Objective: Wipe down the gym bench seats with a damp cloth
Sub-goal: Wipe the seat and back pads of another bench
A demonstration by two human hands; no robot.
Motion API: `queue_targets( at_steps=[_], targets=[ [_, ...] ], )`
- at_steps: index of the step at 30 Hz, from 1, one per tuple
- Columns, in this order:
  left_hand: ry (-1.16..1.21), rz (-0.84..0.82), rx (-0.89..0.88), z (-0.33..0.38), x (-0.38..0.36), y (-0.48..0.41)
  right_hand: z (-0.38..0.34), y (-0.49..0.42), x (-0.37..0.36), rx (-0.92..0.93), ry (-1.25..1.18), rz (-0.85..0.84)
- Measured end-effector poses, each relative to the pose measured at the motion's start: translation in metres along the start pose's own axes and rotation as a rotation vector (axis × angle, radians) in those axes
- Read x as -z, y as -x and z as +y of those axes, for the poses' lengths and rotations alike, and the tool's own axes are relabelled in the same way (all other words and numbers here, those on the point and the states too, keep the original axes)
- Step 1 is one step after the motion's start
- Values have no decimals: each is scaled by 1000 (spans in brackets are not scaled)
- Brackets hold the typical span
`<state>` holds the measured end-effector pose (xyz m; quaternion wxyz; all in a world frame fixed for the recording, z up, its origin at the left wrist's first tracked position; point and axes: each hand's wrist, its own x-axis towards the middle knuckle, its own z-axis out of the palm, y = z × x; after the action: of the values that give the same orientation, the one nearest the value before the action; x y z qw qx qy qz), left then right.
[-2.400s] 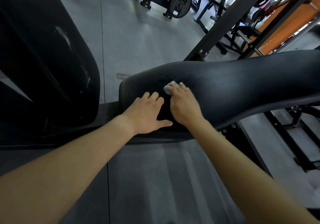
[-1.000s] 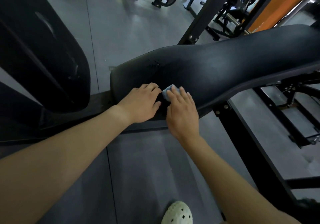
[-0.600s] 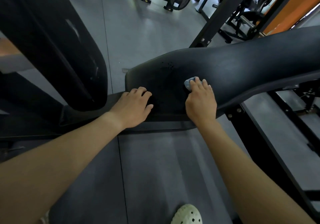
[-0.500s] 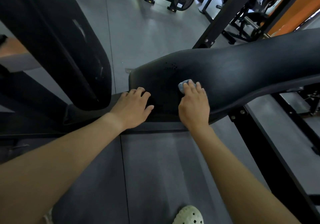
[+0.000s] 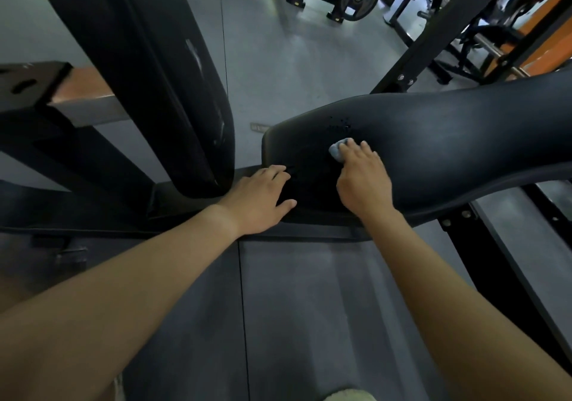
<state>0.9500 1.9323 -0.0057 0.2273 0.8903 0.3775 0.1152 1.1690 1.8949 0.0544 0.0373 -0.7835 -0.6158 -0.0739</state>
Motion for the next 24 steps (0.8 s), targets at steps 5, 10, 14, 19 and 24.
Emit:
queue_targets(
  at_steps=[5, 10, 14, 19, 24],
  targets=[
    [-12, 61, 48, 1, -6, 2, -41, 19, -15, 267, -26, -49],
    [114, 60, 103, -1, -6, 4, -40, 40, -17, 454, -3, -176],
    [130, 31, 129, -2, -6, 8, -29, 0, -13, 336, 4, -153],
    [82, 34, 183, -1, -6, 9, -49, -26, -26, 218, -14, -74],
    [142, 51, 184, -6, -10, 6, -55, 16, -22, 487, -56, -207]
  ],
)
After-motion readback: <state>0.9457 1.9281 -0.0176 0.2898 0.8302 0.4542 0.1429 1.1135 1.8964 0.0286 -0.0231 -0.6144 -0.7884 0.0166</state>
